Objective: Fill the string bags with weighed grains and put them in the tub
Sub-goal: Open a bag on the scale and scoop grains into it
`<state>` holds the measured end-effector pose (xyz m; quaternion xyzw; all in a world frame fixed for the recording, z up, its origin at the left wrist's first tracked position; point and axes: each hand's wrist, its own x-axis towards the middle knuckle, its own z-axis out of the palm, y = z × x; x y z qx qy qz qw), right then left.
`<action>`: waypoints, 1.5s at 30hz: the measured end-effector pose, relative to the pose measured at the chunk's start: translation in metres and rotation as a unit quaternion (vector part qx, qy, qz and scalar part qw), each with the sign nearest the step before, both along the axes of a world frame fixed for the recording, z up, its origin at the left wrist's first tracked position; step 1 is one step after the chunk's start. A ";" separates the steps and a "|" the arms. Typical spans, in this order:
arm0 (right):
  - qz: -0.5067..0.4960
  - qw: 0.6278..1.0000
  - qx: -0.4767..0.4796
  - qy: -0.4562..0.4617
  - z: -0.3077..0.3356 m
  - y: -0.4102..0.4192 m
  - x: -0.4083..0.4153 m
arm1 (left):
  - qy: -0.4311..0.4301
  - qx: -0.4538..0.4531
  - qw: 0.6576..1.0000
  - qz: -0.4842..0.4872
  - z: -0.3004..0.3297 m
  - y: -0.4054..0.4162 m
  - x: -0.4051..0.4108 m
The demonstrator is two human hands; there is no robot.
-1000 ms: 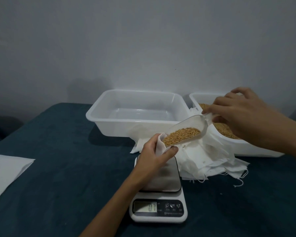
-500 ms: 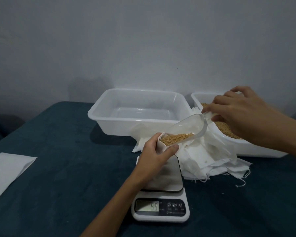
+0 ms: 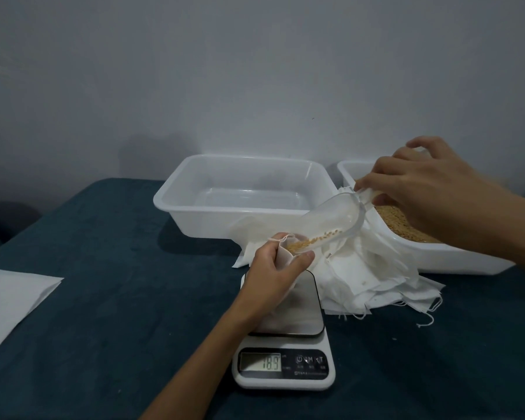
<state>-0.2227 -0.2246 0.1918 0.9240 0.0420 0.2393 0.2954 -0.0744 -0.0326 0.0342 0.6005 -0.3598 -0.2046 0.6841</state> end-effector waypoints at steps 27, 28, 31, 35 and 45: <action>-0.313 0.860 0.391 -0.100 -0.038 -0.102 -0.011 | 0.072 0.037 0.997 -0.016 0.011 0.008 -0.003; -0.340 0.846 0.396 -0.106 -0.044 -0.113 -0.011 | 0.070 0.048 0.996 -0.021 0.010 0.008 -0.003; -0.398 0.817 0.406 -0.095 -0.063 -0.136 -0.009 | 0.018 0.080 0.997 -0.014 0.005 0.004 -0.002; -0.430 0.803 0.409 -0.047 -0.082 -0.142 -0.002 | 0.000 0.054 0.999 -0.011 0.001 0.000 -0.003; -0.474 0.808 0.349 -0.009 -0.086 -0.116 0.010 | 0.022 -0.047 0.997 -0.059 0.006 0.004 -0.004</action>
